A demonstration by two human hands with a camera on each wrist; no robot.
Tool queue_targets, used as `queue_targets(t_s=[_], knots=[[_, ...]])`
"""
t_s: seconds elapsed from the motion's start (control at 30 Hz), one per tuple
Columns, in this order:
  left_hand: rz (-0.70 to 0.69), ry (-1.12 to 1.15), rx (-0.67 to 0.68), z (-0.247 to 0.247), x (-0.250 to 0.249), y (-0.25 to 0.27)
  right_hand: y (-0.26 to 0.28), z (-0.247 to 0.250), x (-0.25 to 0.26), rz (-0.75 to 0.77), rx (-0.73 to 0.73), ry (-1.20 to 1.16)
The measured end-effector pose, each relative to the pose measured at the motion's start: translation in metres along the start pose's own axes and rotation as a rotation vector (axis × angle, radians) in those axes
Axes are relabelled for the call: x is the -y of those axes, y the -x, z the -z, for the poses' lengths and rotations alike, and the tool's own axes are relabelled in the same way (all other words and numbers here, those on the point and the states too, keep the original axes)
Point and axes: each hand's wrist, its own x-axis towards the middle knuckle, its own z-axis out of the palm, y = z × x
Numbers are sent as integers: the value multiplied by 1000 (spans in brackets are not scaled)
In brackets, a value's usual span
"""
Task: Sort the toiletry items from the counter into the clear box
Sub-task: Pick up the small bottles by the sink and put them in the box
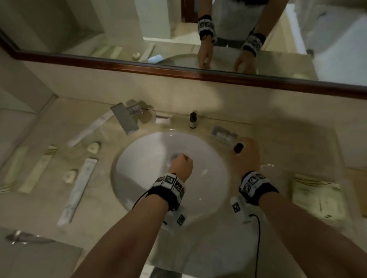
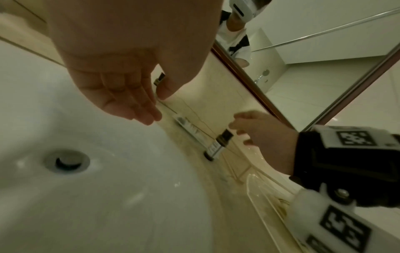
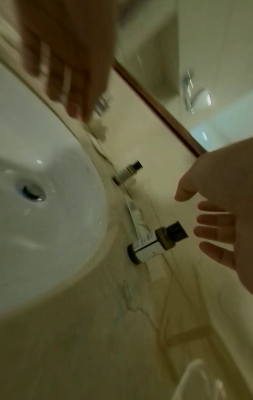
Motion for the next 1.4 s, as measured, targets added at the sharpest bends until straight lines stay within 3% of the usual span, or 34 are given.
queue_targets(t_s=[0.07, 0.13, 0.3, 0.37, 0.43, 0.6, 0.73, 0.83, 0.93, 1.1, 1.23, 1.4], knots=[[-32, -4, -6, 24, -1, -13, -7, -6, 7, -196, -93, -35], [-66, -10, 4, 40, -10, -29, -10, -8, 10, -303, -87, -80], [-112, -12, 3, 46, -44, -79, -6, -17, 4, -263, -47, 36], [-141, -18, -16, 42, -62, -98, -9, -21, 2, -331, 8, 31], [-183, -119, -40, 31, -83, -115, -13, -18, -5, -395, 60, 28], [-276, -343, -124, 21, -88, -140, -20, -24, -9, -341, 129, 13], [-346, -93, -179, 6, -87, -133, -22, -12, -14, -273, 39, -160], [-457, 138, -180, -7, -101, -86, -9, 26, -21, -210, -21, -254], [-621, 152, 25, -37, -124, -27, 8, 69, -51, -207, 15, -220], [-833, -227, 409, -123, -135, 27, 25, 109, -112, -305, 257, 66], [-798, -434, 523, -169, -118, 32, 22, 119, -147, -256, 366, 362], [-773, -693, 547, -196, -106, 34, 14, 120, -159, -156, 389, 499]])
